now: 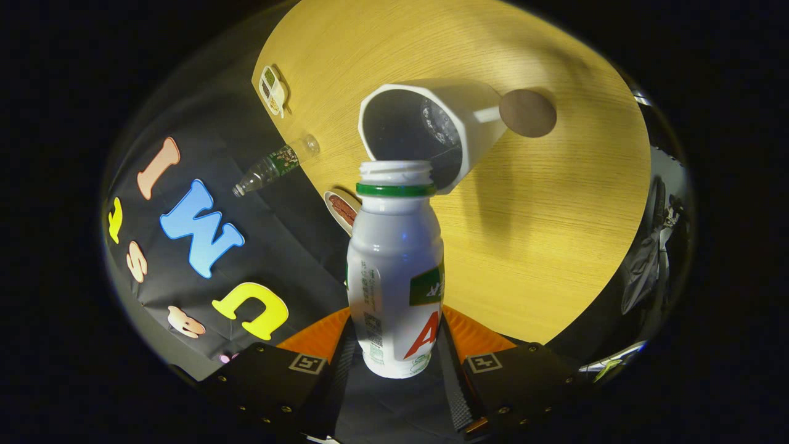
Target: Take the bottle from table, then pour the juice into the cup, finally place the bottle on the coaster
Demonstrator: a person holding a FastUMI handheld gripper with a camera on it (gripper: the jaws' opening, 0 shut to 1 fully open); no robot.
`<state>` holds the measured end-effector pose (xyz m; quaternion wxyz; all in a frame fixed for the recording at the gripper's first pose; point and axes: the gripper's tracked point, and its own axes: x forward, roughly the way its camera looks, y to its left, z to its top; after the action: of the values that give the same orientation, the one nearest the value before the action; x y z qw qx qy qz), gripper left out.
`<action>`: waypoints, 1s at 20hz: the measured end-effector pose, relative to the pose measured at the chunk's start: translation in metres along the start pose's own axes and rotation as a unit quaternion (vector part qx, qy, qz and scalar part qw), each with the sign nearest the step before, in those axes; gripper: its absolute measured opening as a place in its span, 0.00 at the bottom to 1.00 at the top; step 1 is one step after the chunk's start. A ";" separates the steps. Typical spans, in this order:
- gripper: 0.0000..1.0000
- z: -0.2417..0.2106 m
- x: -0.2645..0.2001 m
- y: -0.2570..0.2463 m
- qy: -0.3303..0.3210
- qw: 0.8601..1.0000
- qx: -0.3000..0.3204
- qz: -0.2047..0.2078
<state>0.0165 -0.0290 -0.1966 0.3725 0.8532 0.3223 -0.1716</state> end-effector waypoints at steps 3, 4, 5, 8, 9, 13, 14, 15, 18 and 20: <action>0.68 -0.003 0.000 0.000 0.007 1.000 0.005 -0.003; 0.68 -0.003 0.000 0.002 0.006 1.000 0.007 -0.002; 0.68 -0.004 0.000 0.002 0.008 1.000 0.008 -0.004; 0.68 -0.003 -0.001 0.004 0.008 1.000 0.014 -0.003; 0.68 -0.003 -0.002 0.003 0.007 1.000 0.013 -0.002; 0.68 -0.001 -0.003 0.002 0.007 1.000 0.012 -0.006; 0.68 -0.001 -0.002 0.003 0.005 1.000 0.012 -0.007; 0.68 -0.001 -0.003 0.003 0.005 1.000 0.011 -0.008; 0.68 0.000 -0.002 0.001 0.002 1.000 -0.001 -0.010; 0.68 0.002 -0.003 -0.001 -0.004 1.000 -0.014 -0.010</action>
<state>0.0136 -0.0309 -0.1967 0.3841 0.8438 0.3316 -0.1745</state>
